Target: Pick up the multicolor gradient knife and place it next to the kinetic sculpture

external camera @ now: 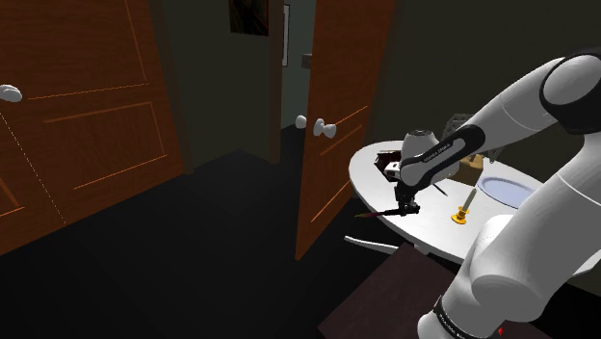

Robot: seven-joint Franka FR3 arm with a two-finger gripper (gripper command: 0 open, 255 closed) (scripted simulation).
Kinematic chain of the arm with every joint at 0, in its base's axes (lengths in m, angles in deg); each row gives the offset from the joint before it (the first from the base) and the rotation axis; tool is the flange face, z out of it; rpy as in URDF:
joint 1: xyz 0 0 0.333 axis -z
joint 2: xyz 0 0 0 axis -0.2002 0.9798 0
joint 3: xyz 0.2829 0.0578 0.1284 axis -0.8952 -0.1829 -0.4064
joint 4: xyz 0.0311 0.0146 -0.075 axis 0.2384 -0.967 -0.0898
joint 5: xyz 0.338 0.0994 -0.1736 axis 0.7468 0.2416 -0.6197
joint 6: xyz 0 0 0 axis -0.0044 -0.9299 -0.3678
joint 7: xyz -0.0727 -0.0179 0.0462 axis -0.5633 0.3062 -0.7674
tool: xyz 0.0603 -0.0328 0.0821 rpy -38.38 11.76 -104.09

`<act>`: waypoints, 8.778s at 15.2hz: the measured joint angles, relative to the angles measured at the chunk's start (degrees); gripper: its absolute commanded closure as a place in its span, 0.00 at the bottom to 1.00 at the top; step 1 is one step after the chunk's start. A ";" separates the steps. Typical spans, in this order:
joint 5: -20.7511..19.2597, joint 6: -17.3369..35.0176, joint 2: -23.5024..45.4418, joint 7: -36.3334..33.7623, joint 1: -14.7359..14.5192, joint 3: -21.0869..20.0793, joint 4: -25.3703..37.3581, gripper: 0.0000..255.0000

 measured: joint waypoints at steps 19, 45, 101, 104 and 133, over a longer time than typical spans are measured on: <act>-2.86 -13.81 -11.68 -1.57 3.05 -5.05 2.66 1.00; 0.96 -37.72 -23.56 0.62 4.10 -14.07 14.79 1.00; 11.26 -54.10 -1.28 43.69 -5.98 24.34 63.46 1.00; 13.39 -54.23 0.52 48.48 -26.08 48.29 69.61 1.00; 3.43 -37.55 -8.50 43.77 -32.10 56.28 55.52 1.00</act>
